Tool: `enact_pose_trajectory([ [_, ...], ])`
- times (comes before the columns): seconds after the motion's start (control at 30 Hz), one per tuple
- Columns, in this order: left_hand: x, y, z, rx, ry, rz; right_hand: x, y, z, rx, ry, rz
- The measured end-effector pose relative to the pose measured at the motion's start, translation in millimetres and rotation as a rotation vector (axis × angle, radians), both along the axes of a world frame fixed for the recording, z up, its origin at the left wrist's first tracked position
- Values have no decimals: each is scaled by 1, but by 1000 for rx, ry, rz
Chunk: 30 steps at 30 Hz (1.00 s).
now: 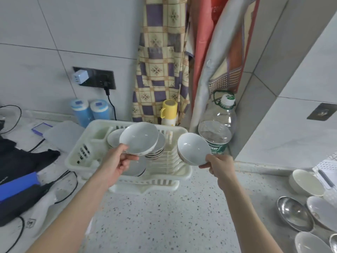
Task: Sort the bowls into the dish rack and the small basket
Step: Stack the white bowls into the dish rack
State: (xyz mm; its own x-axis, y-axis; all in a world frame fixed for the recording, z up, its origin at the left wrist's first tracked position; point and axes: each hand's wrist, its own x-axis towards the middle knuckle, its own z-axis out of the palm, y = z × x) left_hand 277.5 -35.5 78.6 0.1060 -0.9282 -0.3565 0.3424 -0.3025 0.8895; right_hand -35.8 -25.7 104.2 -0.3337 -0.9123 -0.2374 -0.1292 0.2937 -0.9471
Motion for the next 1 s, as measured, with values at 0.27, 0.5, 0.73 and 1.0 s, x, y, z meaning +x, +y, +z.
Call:
enact_pose_trajectory([
  [0.27, 98, 0, -17, -82, -304, 63, 122, -16, -27, -29, 226, 206],
  [0.5, 92, -13, -28, -99, -405, 118, 156, -19, -47, -38, 495, 211],
  [0.73, 87, -21, -32, -139, -427, 219, 171, -23, -62, -16, 674, 231],
  [1.0, 88, -21, -31, -112, -315, 343, 168, -29, -73, 43, 719, 327],
])
